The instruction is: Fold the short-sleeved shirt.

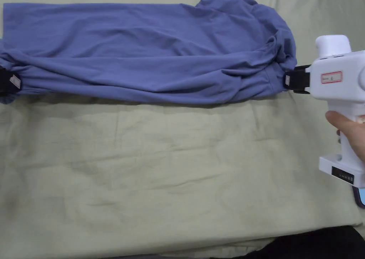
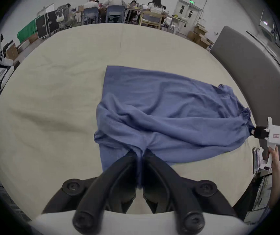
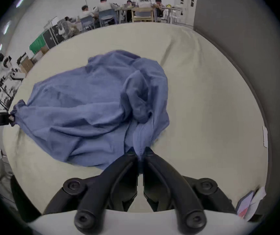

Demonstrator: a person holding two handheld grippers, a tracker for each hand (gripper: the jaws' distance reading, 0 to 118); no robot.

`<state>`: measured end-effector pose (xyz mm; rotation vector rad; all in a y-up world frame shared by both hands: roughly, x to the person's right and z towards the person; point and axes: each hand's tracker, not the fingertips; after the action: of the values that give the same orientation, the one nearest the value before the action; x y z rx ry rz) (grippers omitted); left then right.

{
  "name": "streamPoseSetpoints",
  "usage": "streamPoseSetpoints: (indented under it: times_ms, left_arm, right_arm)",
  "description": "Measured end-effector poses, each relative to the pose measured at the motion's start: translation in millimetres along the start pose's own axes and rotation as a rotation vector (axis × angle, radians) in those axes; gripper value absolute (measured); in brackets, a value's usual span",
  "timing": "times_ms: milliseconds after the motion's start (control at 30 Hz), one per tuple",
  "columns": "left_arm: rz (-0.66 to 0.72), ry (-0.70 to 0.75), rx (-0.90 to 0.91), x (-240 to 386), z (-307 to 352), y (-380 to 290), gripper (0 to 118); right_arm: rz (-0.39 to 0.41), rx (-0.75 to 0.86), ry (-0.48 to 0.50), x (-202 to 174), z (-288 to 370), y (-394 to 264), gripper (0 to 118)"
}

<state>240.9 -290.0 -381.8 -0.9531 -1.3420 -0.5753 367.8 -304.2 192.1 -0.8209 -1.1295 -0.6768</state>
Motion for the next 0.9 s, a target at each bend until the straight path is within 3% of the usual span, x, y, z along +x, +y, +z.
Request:
streamPoseSetpoints:
  times_ms: [100, 300, 567, 633, 667, 700, 733, 767, 900]
  left_arm:
    - [-0.007, 0.003, 0.011, -6.8, 17.4, 1.3, 2]
    - [-0.053, 0.047, -0.021, -19.0, 44.1, -27.9, 2]
    - [-0.041, 0.064, -0.169, -25.2, 8.0, -89.2, 2]
    - [-0.013, 0.059, -0.164, -26.3, 5.1, -88.7, 12]
    - [0.009, 0.051, -0.157, -27.7, 4.8, -86.7, 36]
    - [0.022, 0.052, -0.167, -28.5, 5.3, -85.0, 76]
    - [0.023, 0.082, -0.177, -28.1, 7.4, -84.8, 88]
    - [0.015, 0.116, -0.188, -29.2, 10.7, -84.2, 88]
    - [-0.030, 0.174, -0.127, -28.5, 50.0, -91.3, 88]
  right_arm:
    - [-0.082, 0.049, 0.070, 8.7, 30.8, -8.0, 5]
    - [-0.086, 0.049, 0.091, 11.6, 68.4, -41.4, 5]
    - [-0.107, -0.084, 0.062, 4.7, 32.0, -93.0, 5]
    - [-0.133, -0.097, 0.072, 6.5, 24.9, -92.0, 8]
    - [-0.149, -0.097, 0.079, 7.4, 23.0, -91.2, 26]
    - [-0.156, -0.100, 0.087, 6.6, 23.6, -88.9, 66]
    - [-0.157, -0.107, 0.075, 4.5, 24.9, -86.3, 93]
    - [-0.141, -0.115, 0.045, 1.7, 27.5, -85.3, 104]
    - [-0.121, -0.059, 0.072, -10.0, 64.3, -77.5, 105]
